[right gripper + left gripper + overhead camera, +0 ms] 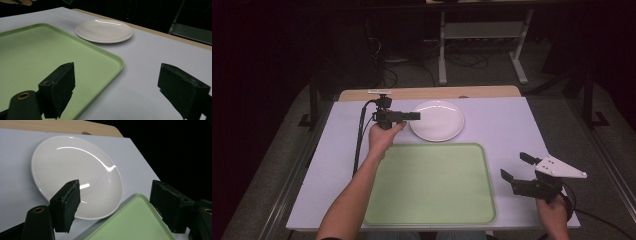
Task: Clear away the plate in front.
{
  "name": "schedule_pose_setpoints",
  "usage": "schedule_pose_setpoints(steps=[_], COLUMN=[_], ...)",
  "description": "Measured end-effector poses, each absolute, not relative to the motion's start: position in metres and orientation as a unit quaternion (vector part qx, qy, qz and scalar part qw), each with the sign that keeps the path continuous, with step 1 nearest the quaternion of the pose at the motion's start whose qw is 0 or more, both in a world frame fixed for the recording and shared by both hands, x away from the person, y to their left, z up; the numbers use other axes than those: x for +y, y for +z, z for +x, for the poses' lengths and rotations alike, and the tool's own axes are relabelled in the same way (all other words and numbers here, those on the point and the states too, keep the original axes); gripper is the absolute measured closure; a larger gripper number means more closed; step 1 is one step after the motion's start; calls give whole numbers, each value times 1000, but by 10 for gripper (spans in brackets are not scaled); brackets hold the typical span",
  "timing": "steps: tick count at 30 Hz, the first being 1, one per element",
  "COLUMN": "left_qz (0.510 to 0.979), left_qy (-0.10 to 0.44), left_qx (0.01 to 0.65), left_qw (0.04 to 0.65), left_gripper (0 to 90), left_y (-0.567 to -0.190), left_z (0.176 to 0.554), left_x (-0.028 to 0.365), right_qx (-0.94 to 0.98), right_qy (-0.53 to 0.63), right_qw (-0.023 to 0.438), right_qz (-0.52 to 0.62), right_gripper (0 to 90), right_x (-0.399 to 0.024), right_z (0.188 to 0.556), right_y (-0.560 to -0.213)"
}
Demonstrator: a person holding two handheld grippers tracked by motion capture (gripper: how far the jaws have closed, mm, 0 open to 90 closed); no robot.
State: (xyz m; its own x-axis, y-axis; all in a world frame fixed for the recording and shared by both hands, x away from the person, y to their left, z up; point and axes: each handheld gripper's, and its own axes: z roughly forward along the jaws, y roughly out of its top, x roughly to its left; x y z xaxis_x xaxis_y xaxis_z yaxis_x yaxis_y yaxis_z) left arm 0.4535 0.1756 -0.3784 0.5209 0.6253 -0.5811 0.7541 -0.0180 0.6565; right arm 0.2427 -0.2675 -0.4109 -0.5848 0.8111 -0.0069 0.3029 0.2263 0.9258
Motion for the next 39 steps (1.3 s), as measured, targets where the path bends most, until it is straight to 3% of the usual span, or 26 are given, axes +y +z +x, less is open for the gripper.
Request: schedule_pose_setpoints(steps=[19, 39], left_qz=[621, 599], left_qy=[-98, -79], left_qx=[604, 666], left_qw=[489, 438], left_gripper=[279, 339], left_y=[-425, -451], left_z=[483, 492], left_x=[176, 173], right_qx=[737, 735], right_qy=[499, 502], right_qw=[258, 258], right_qz=[377, 376], right_gripper=[133, 133], right_x=[-270, -271], right_z=[242, 242], right_y=[-409, -408])
